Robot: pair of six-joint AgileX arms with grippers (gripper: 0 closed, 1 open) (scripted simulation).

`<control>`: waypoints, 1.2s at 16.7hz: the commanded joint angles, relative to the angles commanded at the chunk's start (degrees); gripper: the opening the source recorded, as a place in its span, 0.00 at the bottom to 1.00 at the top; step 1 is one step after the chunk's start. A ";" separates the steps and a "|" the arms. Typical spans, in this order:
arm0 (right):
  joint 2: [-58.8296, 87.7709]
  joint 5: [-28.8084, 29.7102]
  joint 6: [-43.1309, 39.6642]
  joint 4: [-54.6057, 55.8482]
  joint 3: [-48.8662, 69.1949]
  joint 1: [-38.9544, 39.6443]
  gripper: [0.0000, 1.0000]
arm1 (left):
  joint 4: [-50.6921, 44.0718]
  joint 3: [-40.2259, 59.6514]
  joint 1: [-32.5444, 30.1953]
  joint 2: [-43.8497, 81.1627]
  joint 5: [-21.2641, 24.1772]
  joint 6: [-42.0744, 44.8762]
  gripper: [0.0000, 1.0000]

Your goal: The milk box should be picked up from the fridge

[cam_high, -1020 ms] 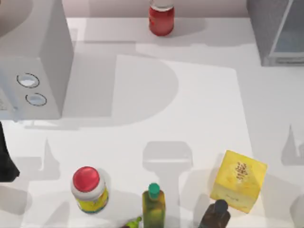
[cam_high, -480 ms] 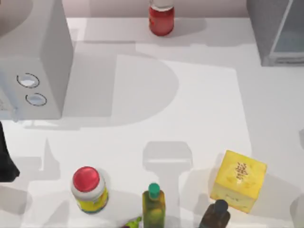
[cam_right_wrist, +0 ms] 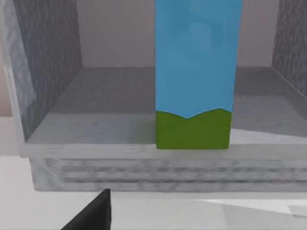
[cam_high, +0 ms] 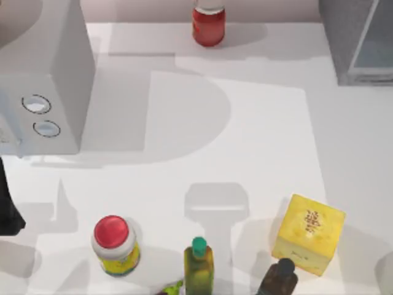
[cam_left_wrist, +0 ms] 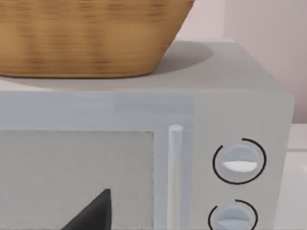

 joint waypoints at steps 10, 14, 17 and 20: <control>3.88 1.14 -0.12 -0.31 4.26 1.39 1.00 | 0.00 0.00 0.00 0.00 0.00 0.00 1.00; 10.05 6.02 -0.11 -7.24 17.93 5.86 1.00 | 0.00 0.00 0.00 0.00 0.00 0.00 1.00; 15.07 10.37 -0.16 -13.72 30.33 9.82 1.00 | 0.00 0.00 0.00 0.00 0.00 0.00 1.00; 18.28 13.88 -0.32 -18.85 37.79 13.10 1.00 | 0.00 0.00 0.00 0.00 0.00 0.00 1.00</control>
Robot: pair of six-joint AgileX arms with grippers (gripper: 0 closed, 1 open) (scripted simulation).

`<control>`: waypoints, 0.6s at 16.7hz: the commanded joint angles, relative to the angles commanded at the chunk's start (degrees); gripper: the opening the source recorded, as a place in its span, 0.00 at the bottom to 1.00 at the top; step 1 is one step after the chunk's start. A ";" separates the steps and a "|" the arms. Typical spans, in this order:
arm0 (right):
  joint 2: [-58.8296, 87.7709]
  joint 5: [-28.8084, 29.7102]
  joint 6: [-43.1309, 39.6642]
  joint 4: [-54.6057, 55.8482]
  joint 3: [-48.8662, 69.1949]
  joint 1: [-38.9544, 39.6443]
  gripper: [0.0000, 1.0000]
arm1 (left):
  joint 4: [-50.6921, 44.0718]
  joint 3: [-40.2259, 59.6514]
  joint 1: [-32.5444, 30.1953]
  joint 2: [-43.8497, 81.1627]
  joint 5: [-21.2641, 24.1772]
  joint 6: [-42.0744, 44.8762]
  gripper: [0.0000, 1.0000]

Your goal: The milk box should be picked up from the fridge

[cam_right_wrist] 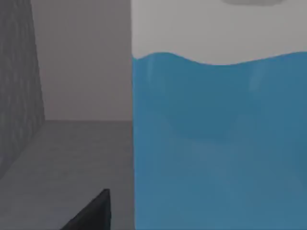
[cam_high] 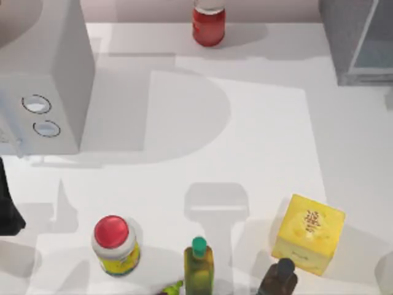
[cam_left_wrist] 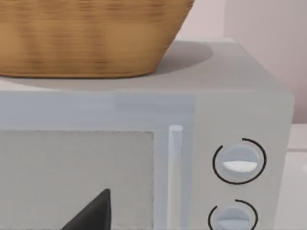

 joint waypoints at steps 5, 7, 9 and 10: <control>0.92 1.18 -0.07 -1.71 2.04 1.11 1.00 | 0.00 0.00 0.00 0.00 0.00 0.00 1.00; 0.80 1.07 -0.06 -1.68 2.03 0.88 1.00 | 0.00 0.00 0.00 0.00 0.00 0.00 1.00; 2.32 1.33 -0.09 -2.78 4.21 1.24 1.00 | 0.00 0.00 0.00 0.00 0.00 0.00 1.00; 3.42 1.57 -0.10 -3.67 6.20 1.49 1.00 | 0.00 0.00 0.00 0.00 0.00 0.00 1.00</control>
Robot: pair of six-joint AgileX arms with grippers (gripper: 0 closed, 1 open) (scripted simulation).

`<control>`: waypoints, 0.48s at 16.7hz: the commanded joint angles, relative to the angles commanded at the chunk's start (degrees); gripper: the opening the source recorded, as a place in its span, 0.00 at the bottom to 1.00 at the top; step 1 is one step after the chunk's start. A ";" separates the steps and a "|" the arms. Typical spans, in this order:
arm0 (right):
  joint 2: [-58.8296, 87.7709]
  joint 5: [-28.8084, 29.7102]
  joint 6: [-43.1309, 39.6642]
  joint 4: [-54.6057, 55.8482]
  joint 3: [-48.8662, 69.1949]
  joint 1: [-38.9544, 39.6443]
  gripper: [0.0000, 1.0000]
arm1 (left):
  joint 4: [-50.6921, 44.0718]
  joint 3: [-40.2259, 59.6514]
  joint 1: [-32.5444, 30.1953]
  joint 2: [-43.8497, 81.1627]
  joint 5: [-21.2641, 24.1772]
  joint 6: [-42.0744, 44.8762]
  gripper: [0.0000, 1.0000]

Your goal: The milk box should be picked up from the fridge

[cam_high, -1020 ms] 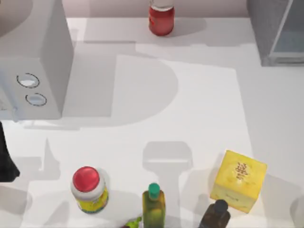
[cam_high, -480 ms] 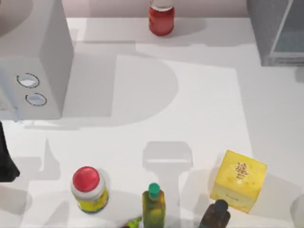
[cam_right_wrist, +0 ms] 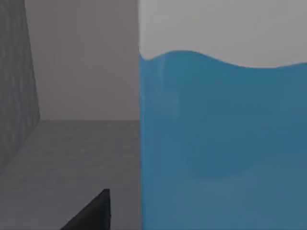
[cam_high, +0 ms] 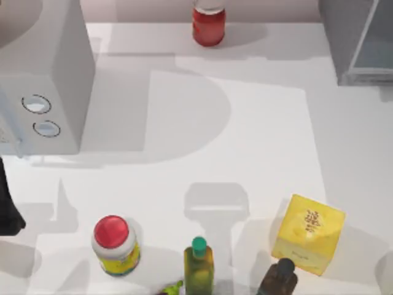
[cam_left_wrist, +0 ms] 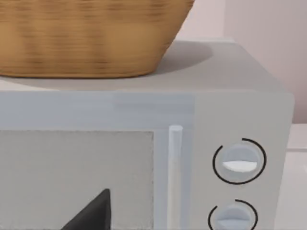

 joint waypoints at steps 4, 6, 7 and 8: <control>4.45 1.25 -0.03 -4.39 9.54 1.16 1.00 | 0.00 0.00 0.00 0.00 0.00 0.00 1.00; 5.53 1.65 -0.05 -5.79 11.62 1.55 1.00 | 0.00 0.00 0.00 0.00 0.00 0.00 1.00; 5.61 1.68 -0.06 -5.90 11.77 1.58 1.00 | 0.00 0.00 0.00 0.00 0.00 0.00 1.00; 5.61 1.68 -0.06 -5.90 11.77 1.58 1.00 | 0.00 0.00 0.00 0.00 0.00 0.00 1.00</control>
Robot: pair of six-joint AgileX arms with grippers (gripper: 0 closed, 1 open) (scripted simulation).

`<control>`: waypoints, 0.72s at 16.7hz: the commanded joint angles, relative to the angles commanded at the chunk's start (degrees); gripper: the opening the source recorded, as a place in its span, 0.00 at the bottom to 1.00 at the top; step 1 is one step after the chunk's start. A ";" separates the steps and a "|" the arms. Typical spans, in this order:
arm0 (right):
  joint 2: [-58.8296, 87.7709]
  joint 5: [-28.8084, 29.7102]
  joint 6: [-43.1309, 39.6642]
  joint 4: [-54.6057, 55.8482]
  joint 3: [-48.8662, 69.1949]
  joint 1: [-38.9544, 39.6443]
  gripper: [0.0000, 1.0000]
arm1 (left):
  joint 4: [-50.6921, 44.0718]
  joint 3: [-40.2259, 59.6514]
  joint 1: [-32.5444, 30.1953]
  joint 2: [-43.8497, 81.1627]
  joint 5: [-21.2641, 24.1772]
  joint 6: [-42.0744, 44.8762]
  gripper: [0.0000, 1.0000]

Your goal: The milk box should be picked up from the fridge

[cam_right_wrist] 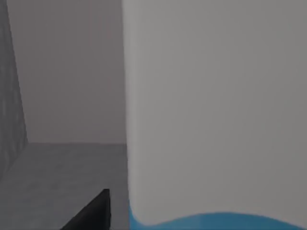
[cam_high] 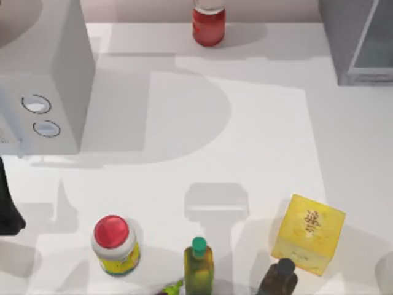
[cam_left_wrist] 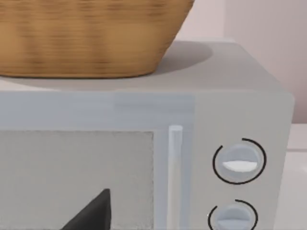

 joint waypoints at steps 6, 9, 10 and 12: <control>0.00 0.00 0.00 0.00 0.00 0.00 0.70 | 0.00 0.00 0.00 0.00 0.00 0.00 1.00; 0.00 0.00 0.00 0.00 0.00 0.00 0.47 | 0.00 0.00 0.00 0.00 0.00 0.00 1.00; 0.00 0.00 0.00 0.00 0.00 0.00 0.40 | 0.00 0.00 0.00 0.00 0.00 0.00 1.00; 0.00 0.00 0.00 0.00 0.00 0.00 0.25 | 0.00 0.00 0.00 0.00 0.00 0.00 1.00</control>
